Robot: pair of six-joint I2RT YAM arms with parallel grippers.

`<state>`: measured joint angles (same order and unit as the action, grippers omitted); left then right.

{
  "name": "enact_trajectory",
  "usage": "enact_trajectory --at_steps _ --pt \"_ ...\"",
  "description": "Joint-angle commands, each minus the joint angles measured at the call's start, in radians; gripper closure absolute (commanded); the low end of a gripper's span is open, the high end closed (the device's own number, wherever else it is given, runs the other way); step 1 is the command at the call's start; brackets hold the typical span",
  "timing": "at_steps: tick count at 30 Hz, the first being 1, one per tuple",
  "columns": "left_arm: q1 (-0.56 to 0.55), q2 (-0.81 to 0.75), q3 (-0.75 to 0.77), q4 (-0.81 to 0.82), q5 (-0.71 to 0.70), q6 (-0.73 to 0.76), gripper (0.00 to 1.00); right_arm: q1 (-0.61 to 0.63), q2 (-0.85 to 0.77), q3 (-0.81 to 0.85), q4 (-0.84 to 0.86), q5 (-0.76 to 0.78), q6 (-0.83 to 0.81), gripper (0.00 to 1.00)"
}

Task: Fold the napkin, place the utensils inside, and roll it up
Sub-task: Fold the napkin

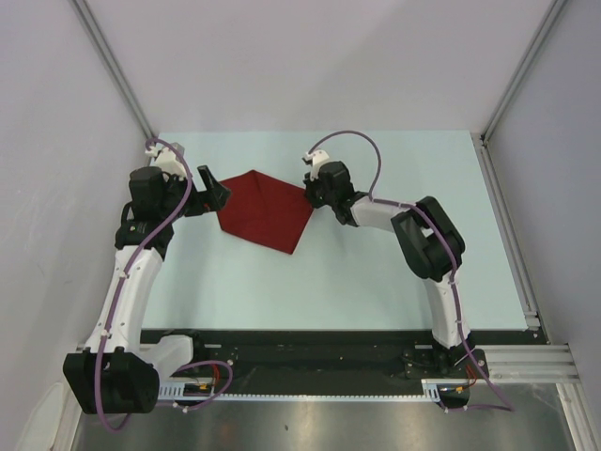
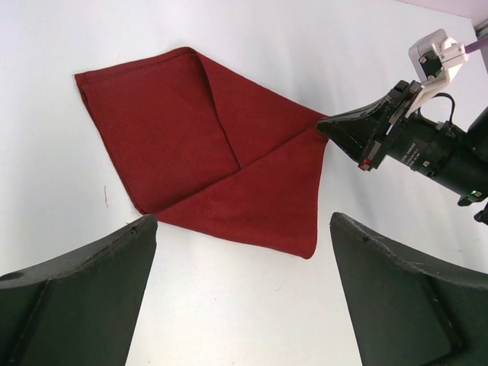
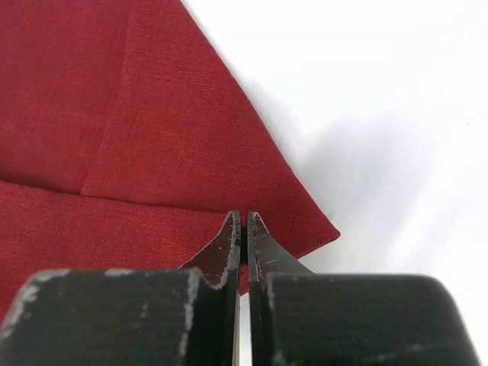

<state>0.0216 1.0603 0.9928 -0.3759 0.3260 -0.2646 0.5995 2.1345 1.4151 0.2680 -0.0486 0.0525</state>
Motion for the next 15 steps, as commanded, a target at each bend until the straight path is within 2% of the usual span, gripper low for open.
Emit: enact_trajectory --at_steps 1,4,5,6,9,15 --pt "0.001 -0.003 0.006 0.031 0.007 -0.008 0.00 -0.015 0.018 0.045 0.020 -0.011 0.007 1.00" --pt "0.001 -0.003 0.004 0.031 0.007 -0.008 0.00 -0.029 0.018 0.050 0.014 -0.017 0.018 0.98" --pt "0.001 -0.003 0.006 0.029 0.007 -0.008 0.00 -0.032 0.015 0.051 0.004 -0.033 0.029 0.92" --pt "0.001 -0.003 0.006 0.029 0.007 -0.008 0.00 -0.036 0.007 0.056 -0.003 -0.043 0.033 0.76" --pt "0.001 -0.003 0.006 0.029 0.008 -0.009 0.00 -0.055 -0.016 0.056 -0.013 -0.088 0.038 0.54" --pt "0.000 -0.003 0.006 0.029 0.010 -0.008 0.00 -0.118 -0.009 0.110 -0.078 -0.246 0.026 0.38"
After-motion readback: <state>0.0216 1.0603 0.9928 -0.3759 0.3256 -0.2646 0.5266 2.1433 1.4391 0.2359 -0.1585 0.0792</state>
